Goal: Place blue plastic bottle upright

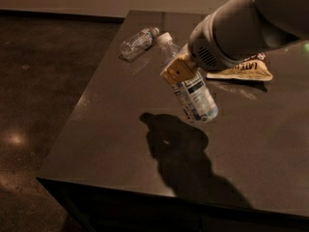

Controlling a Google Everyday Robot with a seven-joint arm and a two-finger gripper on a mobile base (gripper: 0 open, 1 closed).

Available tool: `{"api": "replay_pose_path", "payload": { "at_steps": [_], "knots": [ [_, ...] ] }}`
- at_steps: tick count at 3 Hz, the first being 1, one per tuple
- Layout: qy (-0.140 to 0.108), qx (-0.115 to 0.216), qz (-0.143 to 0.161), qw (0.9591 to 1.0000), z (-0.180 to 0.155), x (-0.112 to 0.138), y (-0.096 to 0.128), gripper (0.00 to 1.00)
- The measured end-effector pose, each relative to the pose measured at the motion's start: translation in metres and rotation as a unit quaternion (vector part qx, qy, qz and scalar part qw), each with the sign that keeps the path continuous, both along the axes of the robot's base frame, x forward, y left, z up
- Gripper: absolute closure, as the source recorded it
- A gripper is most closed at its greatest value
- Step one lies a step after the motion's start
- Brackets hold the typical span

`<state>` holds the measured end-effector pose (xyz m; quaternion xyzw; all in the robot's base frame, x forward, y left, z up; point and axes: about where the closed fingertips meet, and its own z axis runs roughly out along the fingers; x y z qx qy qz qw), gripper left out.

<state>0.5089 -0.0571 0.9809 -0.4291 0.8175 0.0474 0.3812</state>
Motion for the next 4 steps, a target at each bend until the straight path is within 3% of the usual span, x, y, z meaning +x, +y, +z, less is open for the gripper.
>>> {"api": "replay_pose_path", "payload": {
  "at_steps": [1, 2, 4],
  "knots": [
    [-0.048, 0.04, 0.023, 0.9978, 0.0072, 0.0071, 0.0047, 1.0],
    [-0.089, 0.078, 0.037, 0.9922, 0.0101, 0.0125, 0.0053, 1.0],
    [-0.132, 0.155, 0.062, 0.977, 0.0023, 0.014, 0.0093, 1.0]
  ]
}}
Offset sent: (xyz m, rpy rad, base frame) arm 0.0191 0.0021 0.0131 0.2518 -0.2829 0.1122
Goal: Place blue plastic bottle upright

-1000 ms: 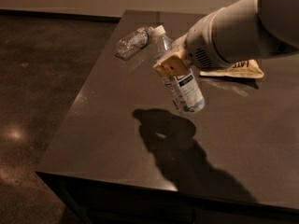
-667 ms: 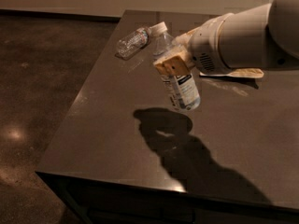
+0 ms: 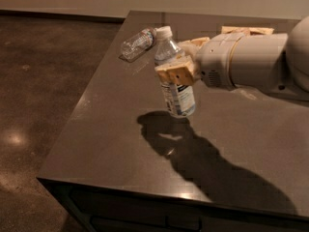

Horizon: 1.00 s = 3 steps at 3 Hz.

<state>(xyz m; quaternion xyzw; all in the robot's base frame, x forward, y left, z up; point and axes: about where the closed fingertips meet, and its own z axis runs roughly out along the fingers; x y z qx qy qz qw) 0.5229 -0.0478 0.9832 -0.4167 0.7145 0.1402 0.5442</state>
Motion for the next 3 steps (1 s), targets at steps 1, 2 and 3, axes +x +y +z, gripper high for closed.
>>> {"api": "replay_pose_path", "payload": {
  "at_steps": [1, 2, 3],
  "knots": [
    [-0.036, 0.014, 0.038, 0.9985, -0.007, -0.002, 0.006, 1.0],
    [-0.051, 0.018, 0.059, 0.9968, -0.015, 0.0, 0.008, 1.0],
    [-0.069, 0.023, 0.081, 0.9941, -0.021, 0.002, 0.008, 1.0]
  ]
}}
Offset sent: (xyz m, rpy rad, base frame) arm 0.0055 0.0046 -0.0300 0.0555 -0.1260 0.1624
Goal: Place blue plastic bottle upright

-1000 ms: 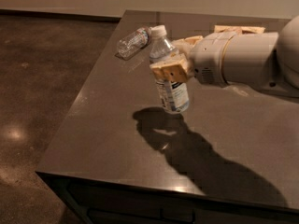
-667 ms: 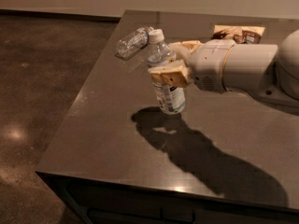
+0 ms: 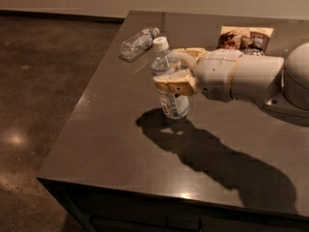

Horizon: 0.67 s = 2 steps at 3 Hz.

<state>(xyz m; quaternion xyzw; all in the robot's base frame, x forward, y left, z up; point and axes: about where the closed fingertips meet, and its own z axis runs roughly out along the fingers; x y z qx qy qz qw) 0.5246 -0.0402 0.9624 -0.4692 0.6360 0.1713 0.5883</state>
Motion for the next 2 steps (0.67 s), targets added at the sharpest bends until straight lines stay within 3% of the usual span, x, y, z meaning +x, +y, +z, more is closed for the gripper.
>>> {"api": "replay_pose_path", "payload": {
  "at_steps": [2],
  "knots": [
    [-0.063, 0.009, 0.024, 0.9977, -0.0003, 0.0017, 0.004, 1.0]
  ]
}}
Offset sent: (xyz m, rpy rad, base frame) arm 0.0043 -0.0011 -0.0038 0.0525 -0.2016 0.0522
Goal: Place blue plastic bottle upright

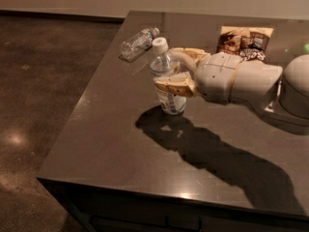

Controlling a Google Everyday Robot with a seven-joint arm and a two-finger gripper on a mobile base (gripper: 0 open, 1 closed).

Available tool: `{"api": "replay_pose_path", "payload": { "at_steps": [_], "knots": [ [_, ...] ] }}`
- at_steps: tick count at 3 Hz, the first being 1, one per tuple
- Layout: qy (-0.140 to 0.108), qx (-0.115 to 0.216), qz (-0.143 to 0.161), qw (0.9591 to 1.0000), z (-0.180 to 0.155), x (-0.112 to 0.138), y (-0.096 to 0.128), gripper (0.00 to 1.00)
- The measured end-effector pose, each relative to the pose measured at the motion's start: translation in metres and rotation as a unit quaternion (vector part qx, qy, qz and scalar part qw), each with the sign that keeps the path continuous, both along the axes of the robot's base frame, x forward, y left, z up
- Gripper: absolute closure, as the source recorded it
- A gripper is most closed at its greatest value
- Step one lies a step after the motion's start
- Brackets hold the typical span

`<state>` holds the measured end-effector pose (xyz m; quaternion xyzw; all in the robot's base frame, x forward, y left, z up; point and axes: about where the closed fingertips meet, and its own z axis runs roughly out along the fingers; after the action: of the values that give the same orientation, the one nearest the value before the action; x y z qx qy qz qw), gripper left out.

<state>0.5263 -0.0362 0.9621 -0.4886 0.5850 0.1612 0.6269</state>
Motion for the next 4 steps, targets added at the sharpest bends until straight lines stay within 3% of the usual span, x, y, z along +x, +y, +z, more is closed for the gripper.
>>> {"api": "replay_pose_path", "payload": {
  "at_steps": [1, 2, 4],
  "knots": [
    [-0.013, 0.024, -0.005, 0.9996, -0.002, 0.002, -0.003, 1.0],
    [-0.011, 0.057, -0.028, 0.9979, -0.001, 0.007, -0.009, 1.0],
    [0.005, 0.092, -0.051, 0.9944, 0.003, 0.013, -0.013, 1.0]
  ]
}}
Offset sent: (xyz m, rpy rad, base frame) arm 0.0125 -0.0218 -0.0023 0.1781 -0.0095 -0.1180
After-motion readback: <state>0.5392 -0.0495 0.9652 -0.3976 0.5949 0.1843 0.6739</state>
